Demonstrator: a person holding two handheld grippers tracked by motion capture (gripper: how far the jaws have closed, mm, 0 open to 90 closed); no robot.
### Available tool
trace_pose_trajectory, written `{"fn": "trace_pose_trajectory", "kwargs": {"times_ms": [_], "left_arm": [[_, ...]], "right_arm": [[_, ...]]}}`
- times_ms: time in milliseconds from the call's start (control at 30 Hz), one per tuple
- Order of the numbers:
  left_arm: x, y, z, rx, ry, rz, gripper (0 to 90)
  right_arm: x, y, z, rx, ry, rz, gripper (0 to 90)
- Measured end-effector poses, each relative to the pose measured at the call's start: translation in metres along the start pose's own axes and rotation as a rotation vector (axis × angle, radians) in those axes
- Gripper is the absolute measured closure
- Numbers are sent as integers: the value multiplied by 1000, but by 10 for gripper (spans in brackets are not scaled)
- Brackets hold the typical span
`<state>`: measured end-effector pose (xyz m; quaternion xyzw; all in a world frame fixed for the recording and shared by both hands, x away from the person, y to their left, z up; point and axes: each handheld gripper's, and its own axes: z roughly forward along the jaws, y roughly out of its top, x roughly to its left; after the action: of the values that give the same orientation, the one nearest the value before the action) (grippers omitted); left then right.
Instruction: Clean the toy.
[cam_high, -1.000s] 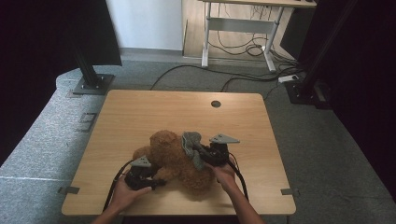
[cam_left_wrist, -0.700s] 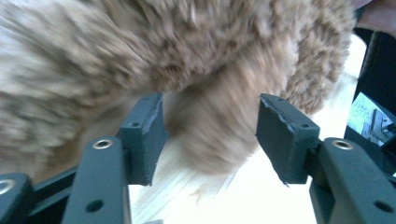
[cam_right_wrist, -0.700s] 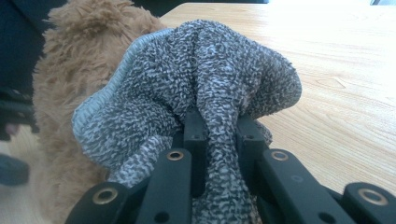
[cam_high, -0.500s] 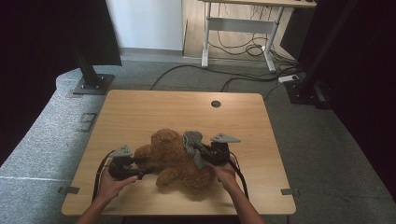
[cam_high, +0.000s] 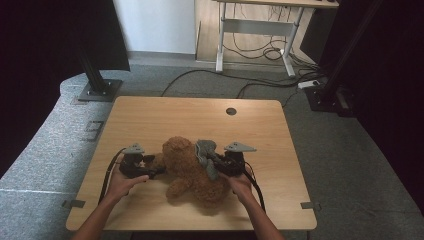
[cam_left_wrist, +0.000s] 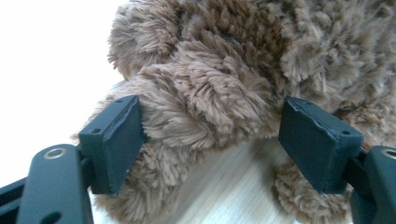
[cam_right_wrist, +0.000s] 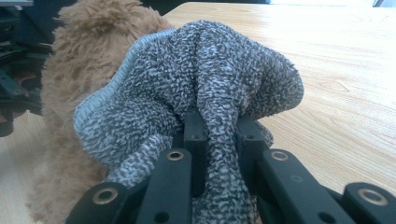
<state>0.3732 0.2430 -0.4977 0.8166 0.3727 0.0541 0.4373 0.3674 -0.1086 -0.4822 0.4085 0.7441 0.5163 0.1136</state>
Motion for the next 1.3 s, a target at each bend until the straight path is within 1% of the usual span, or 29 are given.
{"fn": "trace_pose_trajectory", "kwargs": {"times_ms": [67,133,167,233,300,400,433,567,700,767,800,900,967,1033,1133,1200,1300], "left_arm": [[2,2,3,1,-1,7,206],[4,3,8,21,-15,15,210],[3,3,11,30,-3,28,225],[2,3,13,41,2,33,267],[1,3,15,53,19,43,331],[-2,2,17,71,58,60,481],[-3,2,18,72,67,59,532],[-4,1,19,66,63,34,664],[-9,0,18,62,69,23,748],[-12,-1,16,60,66,19,773],[-13,-2,14,58,58,13,781],[-15,-7,9,48,19,-12,796],[-19,-11,5,49,13,-16,799],[-22,-14,4,57,13,-14,802],[-25,-17,3,73,12,-8,805],[-27,-18,3,79,13,-9,805],[-28,-20,3,83,16,-11,805]], "right_arm": [[-1,0,1,0,0,3,788],[-2,1,1,1,-2,6,788],[-2,1,2,2,-2,8,788],[-2,1,2,2,-2,8,788],[-2,1,3,3,-4,12,788],[-3,1,3,6,-6,15,788],[-2,1,4,7,-7,14,788],[-2,2,4,4,-10,9,788],[-3,3,5,3,-15,7,788],[-5,4,5,3,-21,3,787],[-6,5,5,3,-23,4,787],[-11,7,6,8,-29,4,787],[-13,9,6,16,-32,6,787],[-13,14,2,4,-31,3,787],[-6,25,-4,-23,-15,-11,787],[4,36,-5,-39,-2,-32,787],[20,52,-1,-54,26,-68,787]]}}
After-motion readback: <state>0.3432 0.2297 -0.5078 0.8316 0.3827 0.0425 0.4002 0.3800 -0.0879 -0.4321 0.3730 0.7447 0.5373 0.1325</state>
